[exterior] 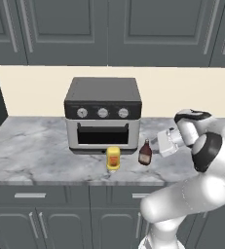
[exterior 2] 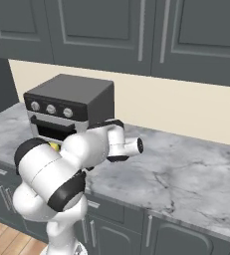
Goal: Place the ketchup and mustard from the counter to the top shelf of the fridge. If the existing items in the fridge are on the top shelf, move them to other shelves.
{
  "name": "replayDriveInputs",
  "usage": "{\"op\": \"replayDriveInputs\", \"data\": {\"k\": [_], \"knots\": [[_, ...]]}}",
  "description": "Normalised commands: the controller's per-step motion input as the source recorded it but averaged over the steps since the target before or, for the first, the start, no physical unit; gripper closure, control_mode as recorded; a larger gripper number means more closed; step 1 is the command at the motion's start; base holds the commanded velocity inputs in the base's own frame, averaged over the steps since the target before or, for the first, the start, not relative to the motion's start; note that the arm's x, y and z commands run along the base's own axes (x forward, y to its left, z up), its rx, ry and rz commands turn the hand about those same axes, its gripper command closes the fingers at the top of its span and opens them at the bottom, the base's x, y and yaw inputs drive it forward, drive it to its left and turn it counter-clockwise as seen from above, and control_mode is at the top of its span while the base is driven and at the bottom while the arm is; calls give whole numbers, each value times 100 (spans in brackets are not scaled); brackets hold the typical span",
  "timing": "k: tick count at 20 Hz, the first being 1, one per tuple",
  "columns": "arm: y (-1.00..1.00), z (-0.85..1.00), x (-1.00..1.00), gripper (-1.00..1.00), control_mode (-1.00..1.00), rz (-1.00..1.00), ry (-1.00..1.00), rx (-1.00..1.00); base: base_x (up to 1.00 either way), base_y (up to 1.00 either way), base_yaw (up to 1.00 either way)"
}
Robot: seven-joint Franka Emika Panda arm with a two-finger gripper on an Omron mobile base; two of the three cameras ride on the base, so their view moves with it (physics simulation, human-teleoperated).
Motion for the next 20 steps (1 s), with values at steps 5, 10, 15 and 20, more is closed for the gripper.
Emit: {"op": "replayDriveInputs", "data": {"k": [5, 10, 15, 20], "knots": [[7, -14, 12, -100, -100, -2, 0, 2, 0, 0, 0], [18, -7, 0, -100, -100, 0, 1, 1, 0, 0, 0], [9, 0, 7, -100, -100, 0, 4, 0, 0, 0, 0], [1, -7, 19, -100, -100, 0, 5, 0, 0, 0, 0]]}}
